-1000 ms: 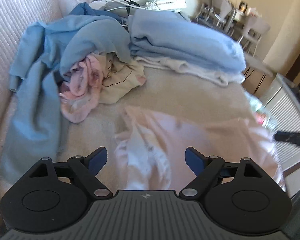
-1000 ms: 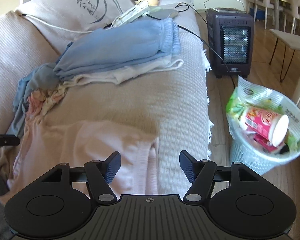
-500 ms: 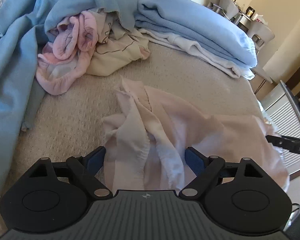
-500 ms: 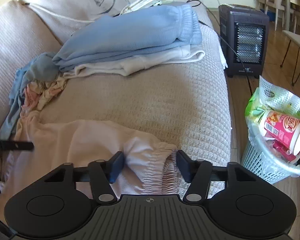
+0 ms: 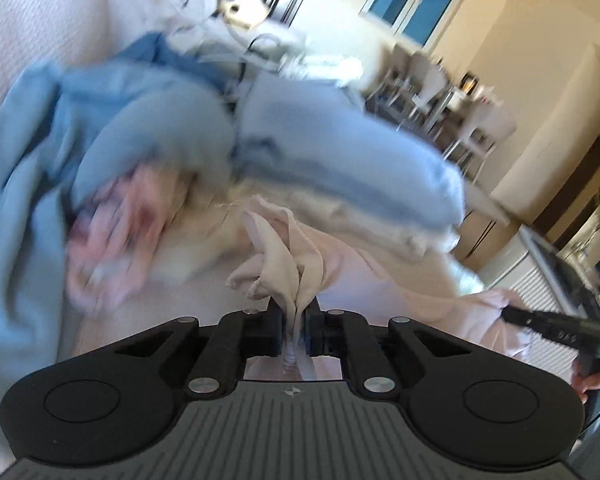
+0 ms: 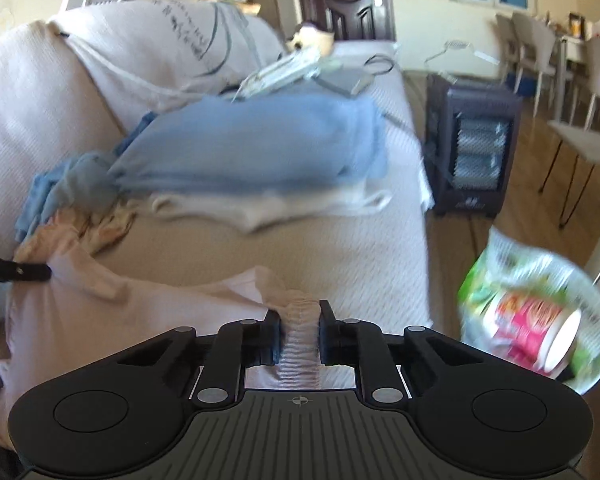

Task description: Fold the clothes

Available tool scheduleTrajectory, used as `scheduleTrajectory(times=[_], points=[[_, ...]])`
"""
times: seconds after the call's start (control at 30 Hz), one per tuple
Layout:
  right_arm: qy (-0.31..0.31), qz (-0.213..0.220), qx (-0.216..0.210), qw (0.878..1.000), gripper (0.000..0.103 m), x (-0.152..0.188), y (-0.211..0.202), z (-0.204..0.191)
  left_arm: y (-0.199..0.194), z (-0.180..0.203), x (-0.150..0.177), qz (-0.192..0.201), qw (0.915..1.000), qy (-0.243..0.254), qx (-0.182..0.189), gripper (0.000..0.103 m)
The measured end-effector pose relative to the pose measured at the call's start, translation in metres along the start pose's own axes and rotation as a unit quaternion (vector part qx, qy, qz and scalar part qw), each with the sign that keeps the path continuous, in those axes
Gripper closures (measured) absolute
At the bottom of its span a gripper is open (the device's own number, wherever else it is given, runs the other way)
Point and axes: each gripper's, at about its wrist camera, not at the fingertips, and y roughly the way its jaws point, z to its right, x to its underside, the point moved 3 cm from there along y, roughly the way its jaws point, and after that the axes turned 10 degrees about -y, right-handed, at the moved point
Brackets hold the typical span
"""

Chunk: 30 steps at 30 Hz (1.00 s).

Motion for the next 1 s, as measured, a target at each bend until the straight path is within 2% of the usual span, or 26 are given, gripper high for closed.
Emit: scheduleTrajectory(times=[0.17, 0.23, 0.33, 0.37, 0.4, 0.47, 0.5, 0.53, 0.57, 0.63, 0.73, 0.83, 0.87, 0.9, 1.0], points=[[0.001, 0.015, 0.037, 0.999, 0.086, -0.024, 0.019, 0.016, 0.028, 0.006, -0.016, 0.022, 0.9995, 0.021, 0.008, 0.094], [0.008, 0.012, 0.043, 0.999, 0.086, -0.030, 0.033, 0.021, 0.044, 0.003, -0.018, 0.023, 0.9992, 0.029, -0.012, 0.090], [0.013, -0.008, 0.048, 0.999, 0.081, -0.033, 0.055, 0.022, 0.060, -0.001, -0.019, 0.009, 0.9972, 0.048, -0.057, 0.074], [0.009, -0.018, 0.056, 0.998, 0.080, -0.033, 0.060, 0.022, 0.059, -0.004, -0.020, 0.009, 0.9965, 0.048, -0.068, 0.066], [0.004, -0.026, 0.068, 0.997, 0.075, -0.033, 0.065, 0.022, 0.055, -0.007, -0.020, 0.012, 0.9961, 0.043, -0.075, 0.058], [-0.005, -0.031, 0.096, 0.995, 0.062, -0.032, 0.067, 0.024, 0.042, -0.016, -0.024, 0.021, 0.9958, 0.027, -0.085, 0.053], [-0.003, -0.029, 0.109, 0.994, 0.046, -0.032, 0.065, 0.027, 0.034, -0.022, -0.026, 0.027, 0.9952, 0.020, -0.092, 0.051], [0.001, -0.027, 0.121, 0.992, 0.037, -0.031, 0.061, 0.031, 0.026, -0.026, -0.025, 0.030, 0.9949, 0.018, -0.095, 0.050], [0.004, -0.024, 0.126, 0.992, 0.037, -0.030, 0.056, 0.034, 0.017, -0.031, -0.023, 0.032, 0.9949, 0.017, -0.095, 0.048], [-0.001, -0.026, 0.125, 0.992, 0.037, -0.027, 0.044, 0.039, 0.000, -0.039, -0.016, 0.033, 0.9952, 0.015, -0.091, 0.045], [-0.017, -0.022, 0.117, 0.993, 0.037, -0.017, 0.018, 0.040, -0.015, -0.041, 0.009, 0.014, 0.9963, 0.015, -0.084, 0.045], [-0.024, -0.031, 0.064, 0.997, 0.037, -0.003, -0.008, 0.034, -0.021, -0.027, 0.032, -0.003, 0.9979, 0.016, -0.062, 0.042], [-0.028, -0.032, 0.045, 0.998, 0.036, 0.001, -0.016, 0.030, -0.022, -0.022, 0.040, -0.009, 0.9984, 0.016, -0.054, 0.036], [-0.032, -0.031, 0.030, 0.999, 0.031, 0.005, -0.023, 0.025, -0.022, -0.016, 0.047, -0.015, 0.9985, 0.021, -0.048, 0.033], [-0.046, -0.019, 0.007, 0.999, 0.029, 0.019, -0.041, 0.008, -0.022, 0.008, 0.064, -0.020, 0.9982, 0.046, -0.031, 0.032]])
